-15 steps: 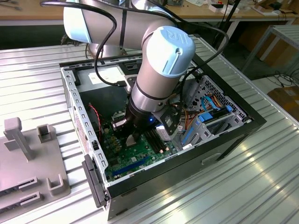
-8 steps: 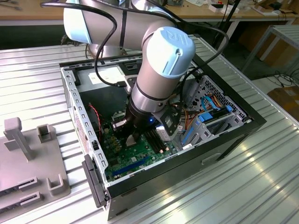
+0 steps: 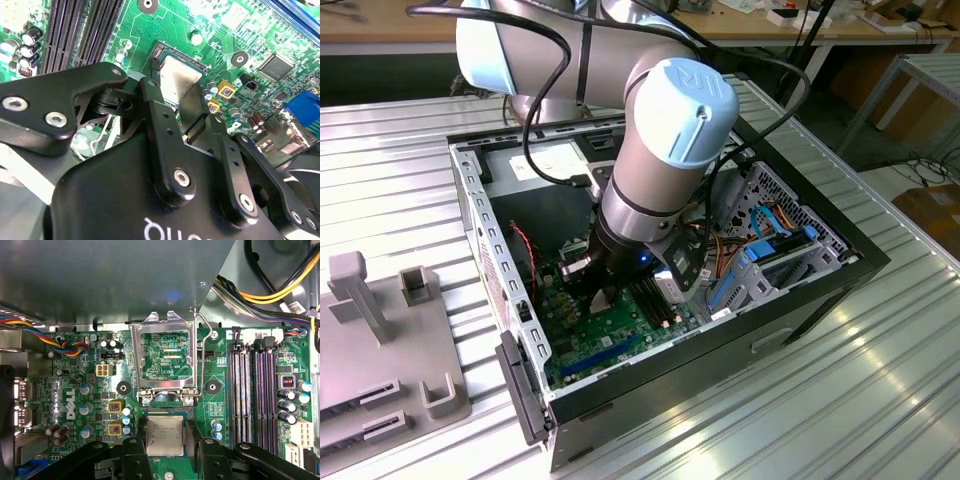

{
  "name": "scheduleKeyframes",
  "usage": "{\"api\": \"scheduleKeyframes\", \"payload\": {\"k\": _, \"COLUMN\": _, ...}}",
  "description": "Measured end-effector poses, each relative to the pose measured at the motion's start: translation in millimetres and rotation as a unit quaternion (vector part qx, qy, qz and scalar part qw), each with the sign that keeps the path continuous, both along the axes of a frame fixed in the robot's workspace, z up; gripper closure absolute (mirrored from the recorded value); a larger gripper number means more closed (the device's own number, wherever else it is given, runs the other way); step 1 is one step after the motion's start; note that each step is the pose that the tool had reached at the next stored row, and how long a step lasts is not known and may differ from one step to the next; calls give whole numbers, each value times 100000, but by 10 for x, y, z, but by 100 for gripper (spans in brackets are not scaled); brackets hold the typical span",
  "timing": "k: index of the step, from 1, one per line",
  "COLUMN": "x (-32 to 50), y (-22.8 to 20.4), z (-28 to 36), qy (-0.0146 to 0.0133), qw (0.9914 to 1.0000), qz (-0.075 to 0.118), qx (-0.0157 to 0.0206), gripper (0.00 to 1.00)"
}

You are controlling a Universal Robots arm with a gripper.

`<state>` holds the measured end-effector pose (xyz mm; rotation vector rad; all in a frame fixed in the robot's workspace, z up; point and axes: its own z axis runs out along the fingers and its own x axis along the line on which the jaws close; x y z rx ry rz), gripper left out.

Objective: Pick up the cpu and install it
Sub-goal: 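Place the cpu into insertion slot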

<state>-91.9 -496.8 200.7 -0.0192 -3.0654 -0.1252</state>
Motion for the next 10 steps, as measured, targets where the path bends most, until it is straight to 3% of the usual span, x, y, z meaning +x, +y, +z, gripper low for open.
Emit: {"api": "scheduleKeyframes", "payload": {"k": 10, "x": 0, "y": -2, "z": -8, "qy": -2, "qw": 100000, "qz": 2, "qx": 11, "gripper": 59}}
